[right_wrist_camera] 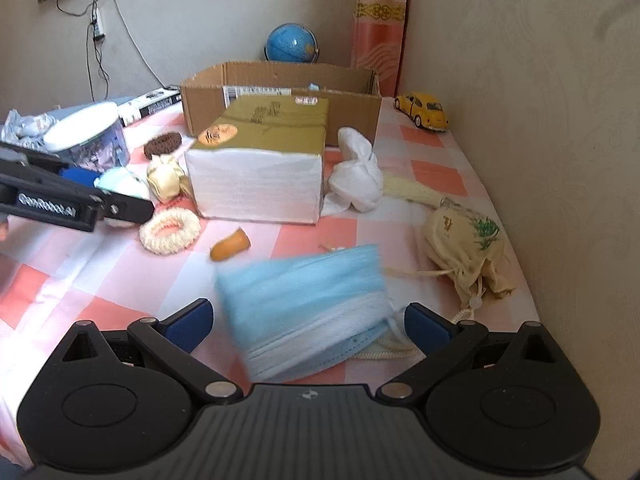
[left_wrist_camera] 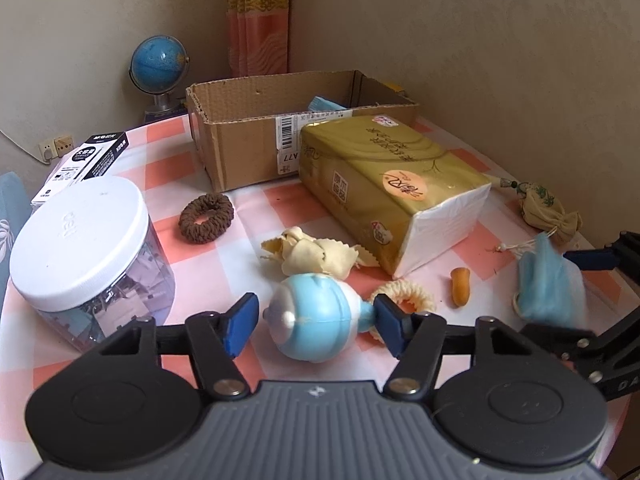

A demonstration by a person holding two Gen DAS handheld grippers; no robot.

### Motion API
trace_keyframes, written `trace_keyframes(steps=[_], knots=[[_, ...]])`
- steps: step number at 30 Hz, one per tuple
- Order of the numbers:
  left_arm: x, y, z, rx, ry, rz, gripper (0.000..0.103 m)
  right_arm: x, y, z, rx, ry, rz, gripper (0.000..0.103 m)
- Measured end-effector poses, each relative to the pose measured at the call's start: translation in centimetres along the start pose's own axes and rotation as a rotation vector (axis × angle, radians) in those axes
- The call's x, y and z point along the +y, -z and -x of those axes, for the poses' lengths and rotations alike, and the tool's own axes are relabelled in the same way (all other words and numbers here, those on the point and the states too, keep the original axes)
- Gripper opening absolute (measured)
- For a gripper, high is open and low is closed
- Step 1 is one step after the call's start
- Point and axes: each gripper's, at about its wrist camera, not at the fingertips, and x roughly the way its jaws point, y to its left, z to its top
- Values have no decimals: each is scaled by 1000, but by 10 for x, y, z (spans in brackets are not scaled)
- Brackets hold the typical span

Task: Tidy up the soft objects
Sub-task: 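Grasp the blue-and-white toy with the left gripper while the right lifts the mask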

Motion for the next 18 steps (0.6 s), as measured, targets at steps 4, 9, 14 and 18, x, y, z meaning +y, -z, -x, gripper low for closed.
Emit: trace_keyframes(steps=[4,9,14,18], knots=[[0,0,0,2,8,-1,62,-3,-7,0,9,-24,11,103],[2,-3,-1,16,28,-13,62,2,-16,-1,43,-3,111,103],[0,-3,-1,20,29,-47,62,-6,-24,17,97,-88,119,103],[0,-4,-1,25,44,-54,62,-7,-31,17,84,-90,175,103]])
